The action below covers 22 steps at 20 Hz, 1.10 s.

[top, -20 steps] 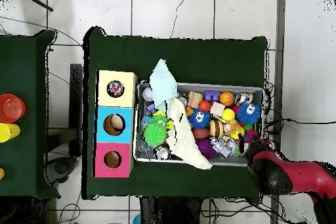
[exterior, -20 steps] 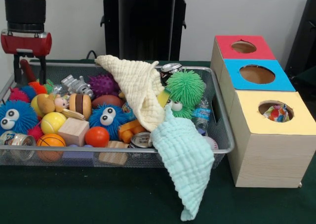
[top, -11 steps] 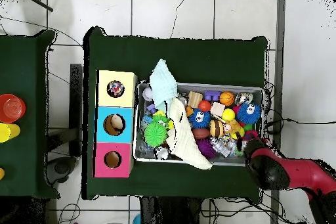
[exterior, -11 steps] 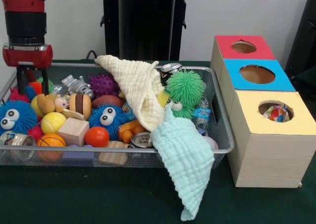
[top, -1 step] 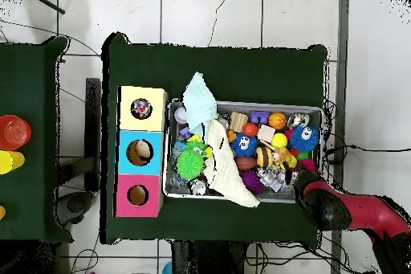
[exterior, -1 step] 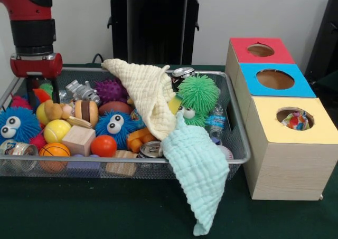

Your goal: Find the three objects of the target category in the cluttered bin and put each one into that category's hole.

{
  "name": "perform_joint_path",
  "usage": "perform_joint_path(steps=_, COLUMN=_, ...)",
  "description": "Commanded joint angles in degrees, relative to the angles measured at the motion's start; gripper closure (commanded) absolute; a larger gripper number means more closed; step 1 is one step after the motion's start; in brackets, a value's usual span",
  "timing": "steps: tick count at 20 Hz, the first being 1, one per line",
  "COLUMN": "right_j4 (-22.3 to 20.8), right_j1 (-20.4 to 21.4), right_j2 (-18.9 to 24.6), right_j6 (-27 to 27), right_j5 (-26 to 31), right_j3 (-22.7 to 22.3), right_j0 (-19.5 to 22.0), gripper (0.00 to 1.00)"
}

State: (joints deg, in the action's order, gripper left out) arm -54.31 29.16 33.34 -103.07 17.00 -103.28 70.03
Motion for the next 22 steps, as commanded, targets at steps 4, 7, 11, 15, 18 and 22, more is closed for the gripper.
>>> perform_joint_path(steps=4, right_j4=-0.7, right_j1=-3.9, right_j2=-3.5, right_j6=8.1, right_j5=9.3, right_j3=7.5, right_j0=-0.2, gripper=0.00)
perform_joint_path(steps=7, right_j4=-1.7, right_j1=-3.2, right_j2=-1.9, right_j6=8.1, right_j5=5.6, right_j3=6.6, right_j0=1.1, gripper=0.00)
perform_joint_path(steps=11, right_j4=-3.2, right_j1=-0.4, right_j2=1.4, right_j6=7.5, right_j5=-0.2, right_j3=3.6, right_j0=2.0, gripper=0.00)
perform_joint_path(steps=15, right_j4=-1.6, right_j1=-2.8, right_j2=6.4, right_j6=10.6, right_j5=0.8, right_j3=2.9, right_j0=3.5, gripper=0.00)
perform_joint_path(steps=18, right_j4=-0.5, right_j1=-8.3, right_j2=10.8, right_j6=16.2, right_j5=3.4, right_j3=3.6, right_j0=5.9, gripper=0.00)
perform_joint_path(steps=22, right_j4=0.4, right_j1=-12.3, right_j2=15.6, right_j6=20.2, right_j5=5.6, right_j3=3.1, right_j0=8.0, gripper=0.00)
